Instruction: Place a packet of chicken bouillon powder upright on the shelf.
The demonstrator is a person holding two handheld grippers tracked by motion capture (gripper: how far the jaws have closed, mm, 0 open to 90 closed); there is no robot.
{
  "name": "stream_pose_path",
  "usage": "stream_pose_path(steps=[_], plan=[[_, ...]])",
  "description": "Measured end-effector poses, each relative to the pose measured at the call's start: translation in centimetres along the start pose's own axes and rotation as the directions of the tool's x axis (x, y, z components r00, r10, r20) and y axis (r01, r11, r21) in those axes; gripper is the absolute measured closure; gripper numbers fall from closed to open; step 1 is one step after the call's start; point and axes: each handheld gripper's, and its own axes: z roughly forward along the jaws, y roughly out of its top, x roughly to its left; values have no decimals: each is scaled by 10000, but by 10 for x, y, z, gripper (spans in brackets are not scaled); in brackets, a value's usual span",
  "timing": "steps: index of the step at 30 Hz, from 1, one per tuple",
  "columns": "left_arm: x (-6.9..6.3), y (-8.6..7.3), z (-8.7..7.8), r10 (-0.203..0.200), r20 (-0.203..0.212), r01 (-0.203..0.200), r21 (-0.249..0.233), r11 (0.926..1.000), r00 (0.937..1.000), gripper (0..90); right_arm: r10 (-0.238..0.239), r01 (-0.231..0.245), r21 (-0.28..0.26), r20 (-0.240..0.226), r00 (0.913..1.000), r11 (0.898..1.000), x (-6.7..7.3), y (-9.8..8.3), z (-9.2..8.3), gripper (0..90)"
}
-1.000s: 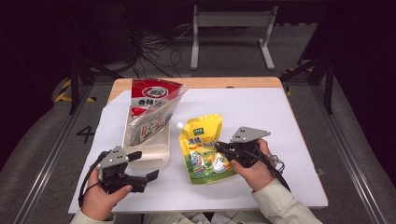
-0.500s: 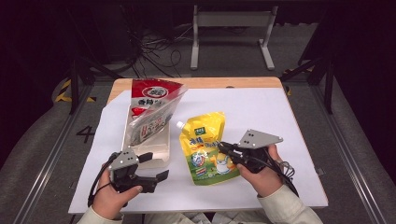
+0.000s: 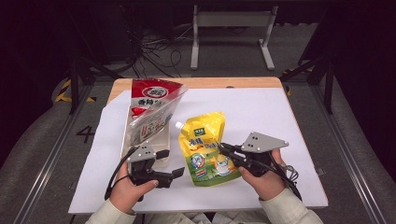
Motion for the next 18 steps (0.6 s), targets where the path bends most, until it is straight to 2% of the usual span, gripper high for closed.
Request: stream_pose_path(steps=[4, 5, 12, 15, 17, 18], plan=[[0, 3, 10, 91, 221, -94, 148, 9998, 9997, 157, -82, 82, -115, -73, 9999, 9999, 2, 0, 0, 848], [-1, 3, 11, -8, 252, 3, 179, 9998, 9997, 158, -117, 116, -160, -81, 9999, 9998, 2, -1, 0, 848], [-4, 4, 23, 73, 645, -77, 60, 10000, 9979, 182, -222, 213, -383, -217, 9995, 9990, 7, -2, 5, 848], [-5, 4, 25, 175, 743, -172, -54, 9998, 9971, 270, -290, 275, -421, -350, 9990, 9987, 12, -2, 8, 847], [-5, 3, 25, 205, 695, -200, -80, 9998, 9974, 280, -302, 285, -440, -374, 9988, 9986, 13, -2, 9, 847], [-5, 3, 24, 202, 661, -196, -101, 9998, 9976, 374, -353, 337, -434, -355, 9987, 9985, 15, -2, 10, 847]])
